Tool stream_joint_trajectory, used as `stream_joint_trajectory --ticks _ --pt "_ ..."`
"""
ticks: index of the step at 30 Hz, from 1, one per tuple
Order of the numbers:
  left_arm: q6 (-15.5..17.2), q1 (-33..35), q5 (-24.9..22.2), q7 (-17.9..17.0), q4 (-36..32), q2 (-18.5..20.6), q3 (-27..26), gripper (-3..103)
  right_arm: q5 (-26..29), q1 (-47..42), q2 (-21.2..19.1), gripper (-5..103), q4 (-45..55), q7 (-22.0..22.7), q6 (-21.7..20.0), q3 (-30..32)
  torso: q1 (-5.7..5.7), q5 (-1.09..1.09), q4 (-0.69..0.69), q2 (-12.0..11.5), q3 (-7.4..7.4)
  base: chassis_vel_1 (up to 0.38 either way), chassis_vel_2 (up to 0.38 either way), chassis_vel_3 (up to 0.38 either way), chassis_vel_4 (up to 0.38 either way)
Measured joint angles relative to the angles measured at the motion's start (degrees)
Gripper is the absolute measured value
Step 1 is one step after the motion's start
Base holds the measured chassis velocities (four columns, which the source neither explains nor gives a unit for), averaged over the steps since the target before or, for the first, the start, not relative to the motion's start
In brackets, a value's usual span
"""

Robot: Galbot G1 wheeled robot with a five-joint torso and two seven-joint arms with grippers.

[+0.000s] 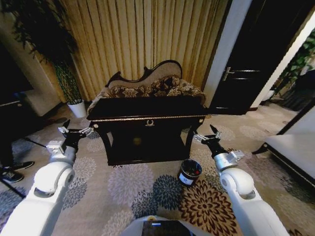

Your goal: Move to the front of the table and place the trash on the table into the trash bin.

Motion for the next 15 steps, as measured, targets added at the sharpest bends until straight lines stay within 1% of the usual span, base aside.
stream_joint_trajectory --ticks 5,15 --pt "-0.03 0.17 0.02 0.00 0.00 -0.02 -0.19 100 0.02 0.07 0.01 100 -0.03 0.00 0.00 0.00 0.00 0.01 0.01 0.00 0.00 0.202 -0.177 -0.200 0.194" --pt "-0.17 0.37 0.09 0.00 -0.02 -0.18 -0.24 100 0.04 0.00 0.09 100 -0.11 0.00 0.11 0.00 -0.04 0.01 0.00 0.02 -0.02 0.242 -0.250 -0.247 0.243"
